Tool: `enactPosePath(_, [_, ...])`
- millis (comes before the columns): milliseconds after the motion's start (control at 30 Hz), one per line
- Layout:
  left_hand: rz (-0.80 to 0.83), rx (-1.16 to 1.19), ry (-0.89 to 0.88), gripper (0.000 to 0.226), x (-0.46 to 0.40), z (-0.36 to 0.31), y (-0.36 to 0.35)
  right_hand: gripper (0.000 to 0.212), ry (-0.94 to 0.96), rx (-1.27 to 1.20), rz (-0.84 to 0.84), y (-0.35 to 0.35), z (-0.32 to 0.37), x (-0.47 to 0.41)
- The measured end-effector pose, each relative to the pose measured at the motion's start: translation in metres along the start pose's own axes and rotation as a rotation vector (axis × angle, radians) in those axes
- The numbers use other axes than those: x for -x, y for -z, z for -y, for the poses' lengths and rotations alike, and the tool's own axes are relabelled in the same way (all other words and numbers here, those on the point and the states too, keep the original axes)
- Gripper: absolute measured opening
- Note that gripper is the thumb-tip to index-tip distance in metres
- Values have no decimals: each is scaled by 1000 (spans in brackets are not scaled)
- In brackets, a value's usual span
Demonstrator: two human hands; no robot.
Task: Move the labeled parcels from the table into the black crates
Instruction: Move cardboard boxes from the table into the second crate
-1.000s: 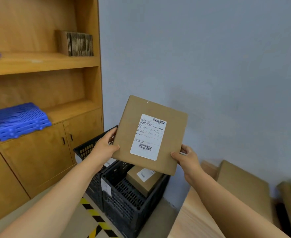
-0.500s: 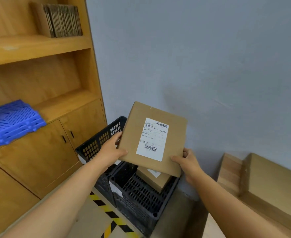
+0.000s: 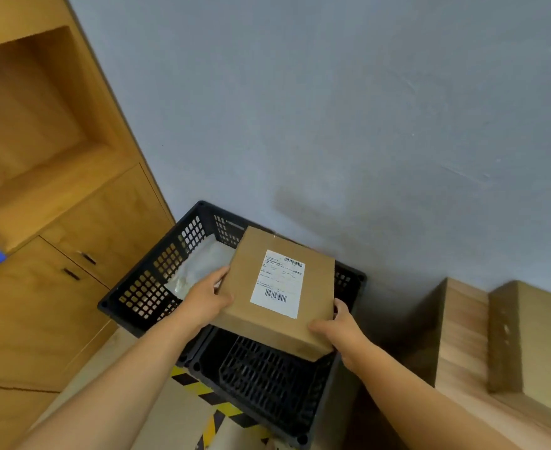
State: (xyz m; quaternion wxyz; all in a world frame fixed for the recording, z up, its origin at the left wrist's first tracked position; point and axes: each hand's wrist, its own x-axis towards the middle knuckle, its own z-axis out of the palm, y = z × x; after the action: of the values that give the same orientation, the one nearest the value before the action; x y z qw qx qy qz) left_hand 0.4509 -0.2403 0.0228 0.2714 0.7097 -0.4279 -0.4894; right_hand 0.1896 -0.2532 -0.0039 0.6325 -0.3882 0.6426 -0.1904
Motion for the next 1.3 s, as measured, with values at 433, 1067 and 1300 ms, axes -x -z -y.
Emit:
enactPosePath(433, [427, -382, 198, 56, -132, 46, -46, 115, -176, 387, -4, -5, -47, -86])
enactPosePath(1067, [483, -653, -31, 76, -262, 142, -123, 120, -187, 597, -233, -36, -128, -226])
enactPosePath(1300, [418, -740, -61, 83, -279, 173, -143, 119, -112, 618, -299, -49, -154, -260])
